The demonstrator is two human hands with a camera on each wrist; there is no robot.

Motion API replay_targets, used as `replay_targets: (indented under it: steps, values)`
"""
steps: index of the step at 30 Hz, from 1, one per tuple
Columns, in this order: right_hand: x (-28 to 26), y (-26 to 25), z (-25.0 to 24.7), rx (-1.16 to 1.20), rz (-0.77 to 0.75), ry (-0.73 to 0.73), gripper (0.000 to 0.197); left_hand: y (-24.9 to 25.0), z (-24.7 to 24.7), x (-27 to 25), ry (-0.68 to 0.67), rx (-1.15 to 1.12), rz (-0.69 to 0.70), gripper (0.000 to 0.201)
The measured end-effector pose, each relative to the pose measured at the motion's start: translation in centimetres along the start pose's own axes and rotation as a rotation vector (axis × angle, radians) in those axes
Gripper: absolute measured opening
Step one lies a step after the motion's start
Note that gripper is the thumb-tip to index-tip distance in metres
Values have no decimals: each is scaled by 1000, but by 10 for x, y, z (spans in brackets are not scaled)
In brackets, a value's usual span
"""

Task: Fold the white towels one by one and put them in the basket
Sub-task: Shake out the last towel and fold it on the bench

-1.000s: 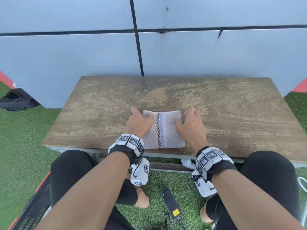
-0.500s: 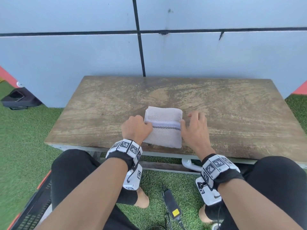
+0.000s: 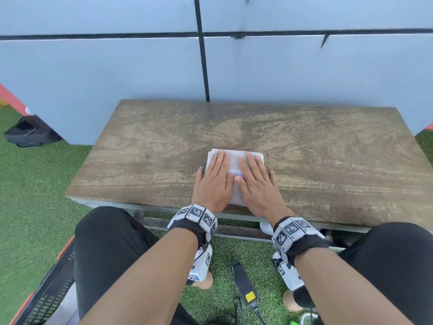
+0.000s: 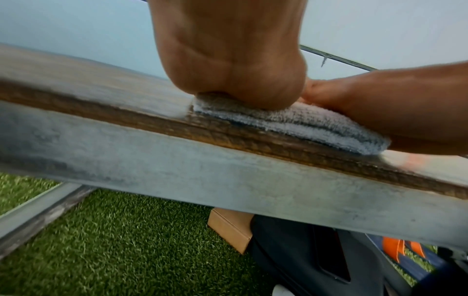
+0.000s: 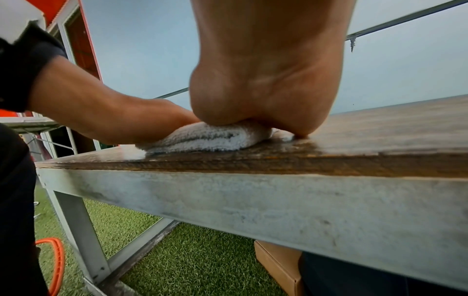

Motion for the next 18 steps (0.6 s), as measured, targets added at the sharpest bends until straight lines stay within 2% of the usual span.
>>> replay_targets:
  steps: [7,13,15,18]
  values:
    - [1,3,3,89,14,64,65,-7,4,5,67,-142,-128,60]
    - [6,11,3,222,148,101,73,-12,0,4,110,-355,-242,71]
    - [7,11,1,243,164,100,75,-14,-2,4,107,-440,-267,60]
    - [7,9,-1,260,196,116,74,-17,-3,3,132,-550,-278,29]
Point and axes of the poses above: each hand's wrist, its own x-axis towards the middle knuckle, its own z-axis out of the palm, y = z × x, the point moved 3 cm from there along x, towards the middle knuckle, and after that the axes turned 1 degree about y, right-handed, at the moved point
